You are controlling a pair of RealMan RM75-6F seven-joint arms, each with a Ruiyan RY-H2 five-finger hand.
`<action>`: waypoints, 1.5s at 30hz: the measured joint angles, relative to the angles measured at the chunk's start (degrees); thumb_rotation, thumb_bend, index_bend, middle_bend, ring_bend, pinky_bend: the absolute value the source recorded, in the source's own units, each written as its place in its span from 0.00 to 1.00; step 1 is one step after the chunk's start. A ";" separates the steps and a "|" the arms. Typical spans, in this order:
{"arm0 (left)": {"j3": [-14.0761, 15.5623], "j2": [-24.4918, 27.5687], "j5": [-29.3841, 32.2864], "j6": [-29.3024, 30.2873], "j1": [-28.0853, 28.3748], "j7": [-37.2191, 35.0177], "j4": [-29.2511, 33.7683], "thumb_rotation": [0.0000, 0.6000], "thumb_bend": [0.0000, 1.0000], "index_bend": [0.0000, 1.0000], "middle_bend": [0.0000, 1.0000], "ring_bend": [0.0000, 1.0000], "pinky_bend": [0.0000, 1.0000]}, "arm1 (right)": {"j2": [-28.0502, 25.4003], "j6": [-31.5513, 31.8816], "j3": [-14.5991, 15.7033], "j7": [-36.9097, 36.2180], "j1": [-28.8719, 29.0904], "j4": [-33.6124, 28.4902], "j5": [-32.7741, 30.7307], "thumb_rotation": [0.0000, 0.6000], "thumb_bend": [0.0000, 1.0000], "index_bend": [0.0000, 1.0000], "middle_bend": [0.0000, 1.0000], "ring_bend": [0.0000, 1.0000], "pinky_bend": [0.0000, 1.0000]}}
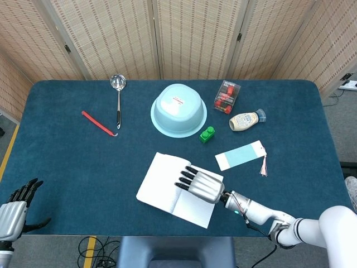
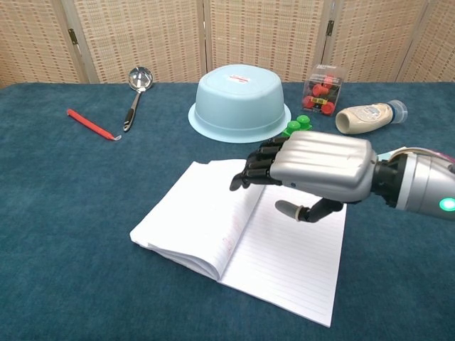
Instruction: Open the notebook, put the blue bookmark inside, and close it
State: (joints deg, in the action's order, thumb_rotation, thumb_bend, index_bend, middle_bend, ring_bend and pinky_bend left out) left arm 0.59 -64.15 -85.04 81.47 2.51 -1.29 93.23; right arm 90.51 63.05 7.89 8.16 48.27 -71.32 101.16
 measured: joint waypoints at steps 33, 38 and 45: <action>0.32 -0.54 0.84 -0.23 -0.38 -2.03 -2.04 1.00 0.16 0.12 0.08 0.13 0.18 | 8.15 -3.39 -1.25 -5.81 1.22 10.10 1.43 1.00 0.51 0.20 0.27 0.19 0.23; 0.22 -0.36 0.56 0.05 -0.30 -2.04 -1.77 1.00 0.16 0.12 0.08 0.13 0.18 | 4.52 0.50 -2.56 -4.96 0.20 6.69 1.32 1.00 0.47 0.20 0.27 0.19 0.23; 0.10 -0.21 0.46 0.05 -0.14 -2.13 -1.66 1.00 0.16 0.12 0.08 0.13 0.18 | -3.27 3.86 -3.93 -1.22 -3.77 0.61 -1.60 1.00 0.32 0.20 0.26 0.19 0.23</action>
State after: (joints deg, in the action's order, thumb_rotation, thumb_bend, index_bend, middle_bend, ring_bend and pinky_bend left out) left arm 0.69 -64.36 -84.58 81.52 2.37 -3.42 91.58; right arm 87.25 66.91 3.96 6.94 44.50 -70.71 99.56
